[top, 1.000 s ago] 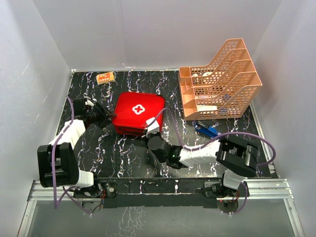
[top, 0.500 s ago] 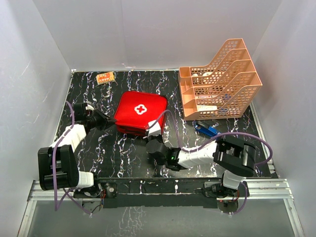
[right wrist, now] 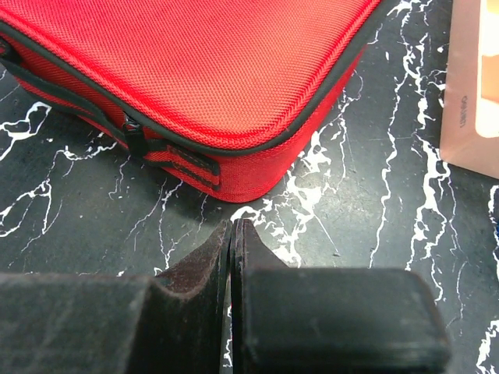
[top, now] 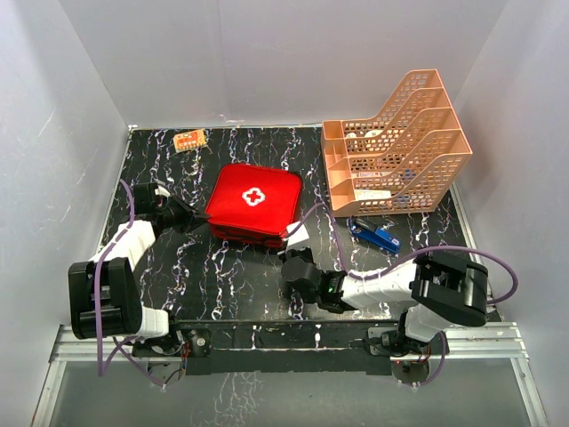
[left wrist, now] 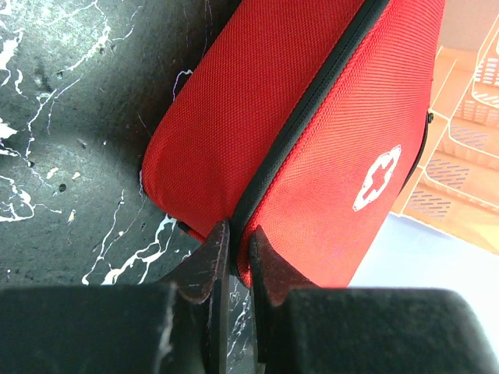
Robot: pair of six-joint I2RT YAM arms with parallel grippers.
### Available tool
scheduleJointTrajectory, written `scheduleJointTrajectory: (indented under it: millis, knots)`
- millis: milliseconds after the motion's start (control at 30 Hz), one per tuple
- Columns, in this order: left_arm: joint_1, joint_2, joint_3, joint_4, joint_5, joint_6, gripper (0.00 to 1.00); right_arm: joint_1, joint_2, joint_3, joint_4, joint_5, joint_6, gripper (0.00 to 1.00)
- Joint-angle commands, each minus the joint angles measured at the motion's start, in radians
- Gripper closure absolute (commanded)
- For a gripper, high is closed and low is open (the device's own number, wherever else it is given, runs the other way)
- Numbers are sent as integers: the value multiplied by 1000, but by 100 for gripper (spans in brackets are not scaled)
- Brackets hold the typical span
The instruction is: Organize the medicine kit
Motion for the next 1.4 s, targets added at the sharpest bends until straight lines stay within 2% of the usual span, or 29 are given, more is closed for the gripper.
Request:
scheduleJointTrajectory:
  millis: [0, 133, 267, 367, 500, 633, 800, 900, 1033, 1133, 1167, 1367]
  knots:
    - [-3, -1, 22, -6, -2, 2, 100, -8, 3, 36, 23, -78, 11, 99]
    - [-3, -2, 23, -16, 15, 13, 100, -7, 90, 132, 36, -176, 31, 77]
    - [-3, 1, 20, -21, 22, 19, 100, -8, 159, 205, 36, -137, 88, 52]
    - [-3, 3, 16, -20, 27, 21, 100, -8, 206, 262, 19, -71, 105, 47]
    - [-2, 4, 13, -17, 31, 20, 100, -14, 287, 354, -64, 40, 163, 45]
    - [-3, -1, 8, -15, 32, 17, 100, -26, 333, 430, -186, 118, 261, 45]
    - [-3, -1, 4, -11, 32, 16, 100, -38, 353, 466, -206, 172, 280, 46]
    - [-3, -2, 1, -10, 32, 16, 100, -43, 355, 483, -209, 191, 280, 50]
    - [-2, -4, -1, -8, 28, 15, 100, -46, 348, 491, -211, 204, 287, 66]
    - [-3, -3, -1, -6, 29, 14, 100, -51, 340, 483, -217, 212, 301, 88]
    - [-3, -3, -1, -6, 28, 14, 100, -52, 333, 477, -221, 211, 308, 99]
    - [-3, -3, 6, -2, 13, 11, 100, -66, 245, 365, -210, 176, 289, 100]
